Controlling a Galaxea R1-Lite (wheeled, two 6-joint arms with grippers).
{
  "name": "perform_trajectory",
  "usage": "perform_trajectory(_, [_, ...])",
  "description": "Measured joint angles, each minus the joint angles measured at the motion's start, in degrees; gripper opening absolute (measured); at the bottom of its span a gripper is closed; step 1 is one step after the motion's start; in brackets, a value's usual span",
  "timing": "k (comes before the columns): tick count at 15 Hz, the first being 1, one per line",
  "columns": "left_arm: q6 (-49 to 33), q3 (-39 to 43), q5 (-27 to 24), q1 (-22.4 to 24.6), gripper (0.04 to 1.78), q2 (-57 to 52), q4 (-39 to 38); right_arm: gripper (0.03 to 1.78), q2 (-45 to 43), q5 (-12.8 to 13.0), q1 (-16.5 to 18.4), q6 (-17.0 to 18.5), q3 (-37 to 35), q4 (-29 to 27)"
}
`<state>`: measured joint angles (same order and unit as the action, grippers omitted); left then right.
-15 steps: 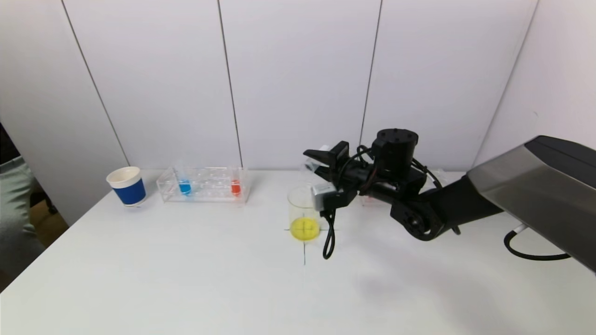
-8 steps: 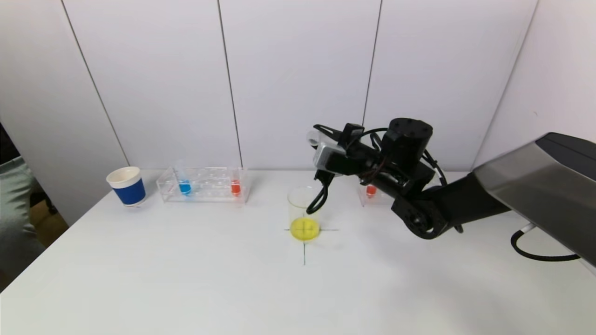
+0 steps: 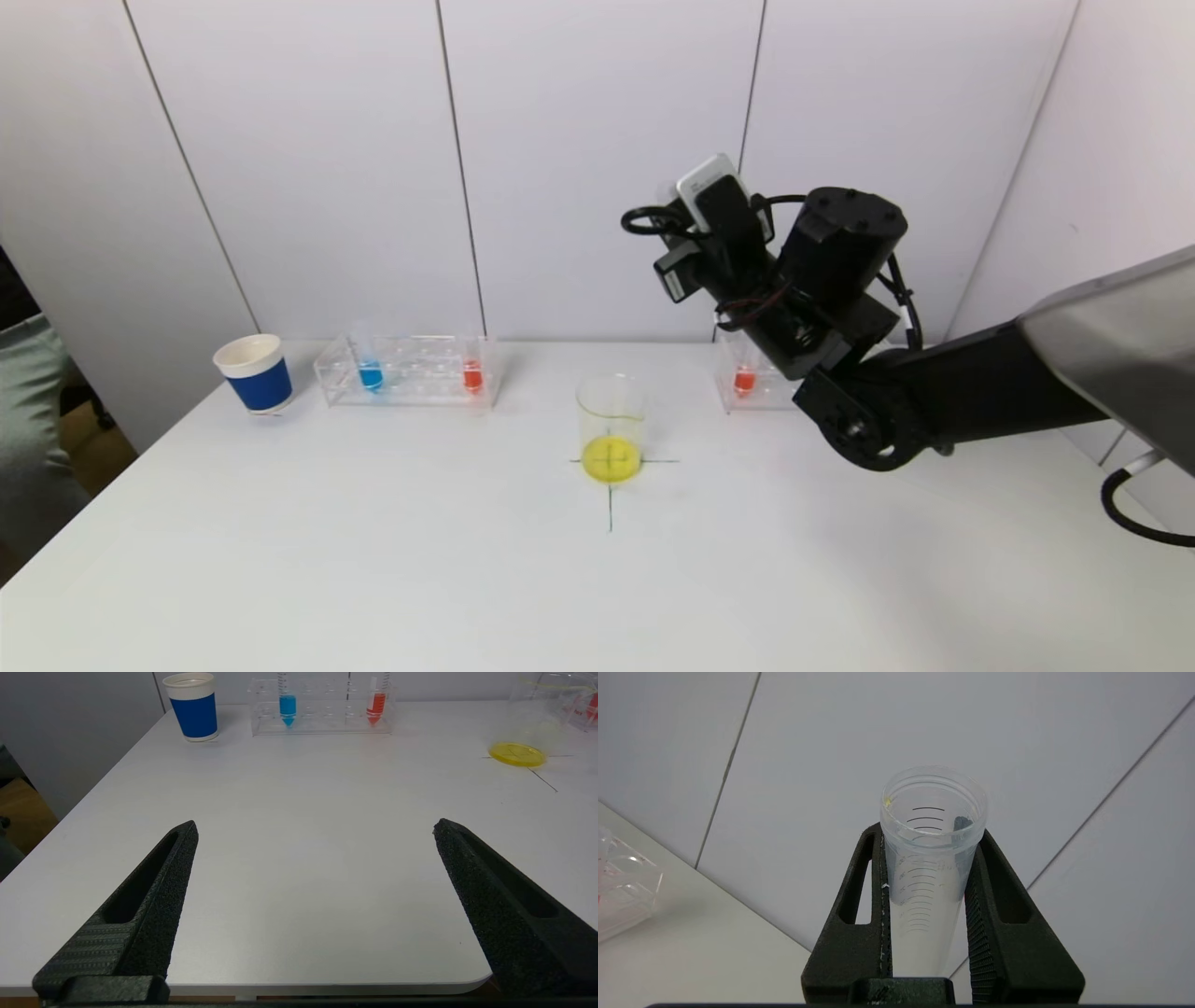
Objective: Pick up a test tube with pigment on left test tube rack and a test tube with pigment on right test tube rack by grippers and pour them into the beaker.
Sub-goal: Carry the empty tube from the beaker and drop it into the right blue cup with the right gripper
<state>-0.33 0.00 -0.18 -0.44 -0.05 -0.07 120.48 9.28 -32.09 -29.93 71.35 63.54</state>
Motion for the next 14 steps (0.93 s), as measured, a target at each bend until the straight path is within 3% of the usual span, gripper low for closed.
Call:
perform_trajectory(3, [0.00, 0.00, 0.02, 0.00, 1.76, 0.00, 0.00, 0.51, -3.91, 7.29, 0.43, 8.07, 0.32, -8.34])
perform_trajectory(5, [0.02, 0.00, 0.02, 0.00, 1.76, 0.00, 0.00, 0.51, -6.69, 10.34, 0.72, 13.57, 0.52, -13.29])
perform_trajectory(9, [0.02, 0.00, 0.05, 0.00, 1.76, 0.00, 0.00, 0.51, -12.00, 12.19, 5.39, 21.92, 0.39, -20.38])
perform_trajectory(14, [0.00, 0.00, 0.02, 0.00, 1.76, 0.00, 0.00, 0.51, -17.88, 11.36, 13.85, 34.13, -0.11, -35.51])
